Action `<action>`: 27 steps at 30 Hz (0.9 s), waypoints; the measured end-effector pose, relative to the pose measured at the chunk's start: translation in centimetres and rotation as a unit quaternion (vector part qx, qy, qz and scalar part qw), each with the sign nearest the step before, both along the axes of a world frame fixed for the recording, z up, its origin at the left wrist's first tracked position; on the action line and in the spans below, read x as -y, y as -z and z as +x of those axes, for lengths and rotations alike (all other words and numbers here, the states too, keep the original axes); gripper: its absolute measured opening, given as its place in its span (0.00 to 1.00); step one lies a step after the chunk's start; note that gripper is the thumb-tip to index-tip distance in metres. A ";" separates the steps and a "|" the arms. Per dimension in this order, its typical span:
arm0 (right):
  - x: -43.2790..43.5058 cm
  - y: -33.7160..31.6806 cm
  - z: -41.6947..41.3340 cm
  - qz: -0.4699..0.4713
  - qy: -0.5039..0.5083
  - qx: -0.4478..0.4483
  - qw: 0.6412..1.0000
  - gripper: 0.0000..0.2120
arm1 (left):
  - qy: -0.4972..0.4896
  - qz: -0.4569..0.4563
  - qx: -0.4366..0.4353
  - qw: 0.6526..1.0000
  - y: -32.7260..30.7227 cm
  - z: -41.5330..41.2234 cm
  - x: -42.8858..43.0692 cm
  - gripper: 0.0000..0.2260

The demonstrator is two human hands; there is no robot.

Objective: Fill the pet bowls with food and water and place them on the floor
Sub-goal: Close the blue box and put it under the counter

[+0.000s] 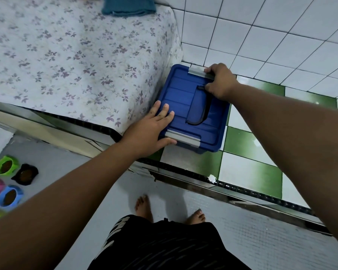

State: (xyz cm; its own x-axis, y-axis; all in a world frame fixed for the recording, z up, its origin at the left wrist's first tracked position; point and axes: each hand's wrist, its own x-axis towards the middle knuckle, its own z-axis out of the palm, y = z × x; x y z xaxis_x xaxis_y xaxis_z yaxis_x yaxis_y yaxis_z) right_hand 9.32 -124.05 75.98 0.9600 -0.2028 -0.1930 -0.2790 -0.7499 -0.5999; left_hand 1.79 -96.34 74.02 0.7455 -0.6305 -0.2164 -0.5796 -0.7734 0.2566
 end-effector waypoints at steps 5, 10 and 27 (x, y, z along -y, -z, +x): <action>1.9 0.0 -1.7 -0.024 0.003 0.002 1.000 0.28 | -0.056 -0.074 -0.054 0.994 1.6 -0.3 0.4 0.39; 5.0 0.0 -4.7 -0.077 0.021 0.001 0.997 0.23 | -0.227 -0.291 -0.079 0.926 4.1 -1.9 1.6 0.37; 1.5 2.8 -22.7 0.003 0.142 -0.051 0.989 0.36 | -0.149 -0.149 -0.120 0.970 1.2 -4.4 5.6 0.57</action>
State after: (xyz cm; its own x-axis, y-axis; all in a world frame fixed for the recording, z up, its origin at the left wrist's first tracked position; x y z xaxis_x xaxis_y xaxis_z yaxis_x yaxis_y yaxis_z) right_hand -13.34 -125.53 73.18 0.8398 -0.4602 -0.2880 -0.5373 -0.6284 -0.5625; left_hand -2.58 -101.91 72.86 0.8547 -0.4565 -0.2473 -0.2387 -0.7685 0.5937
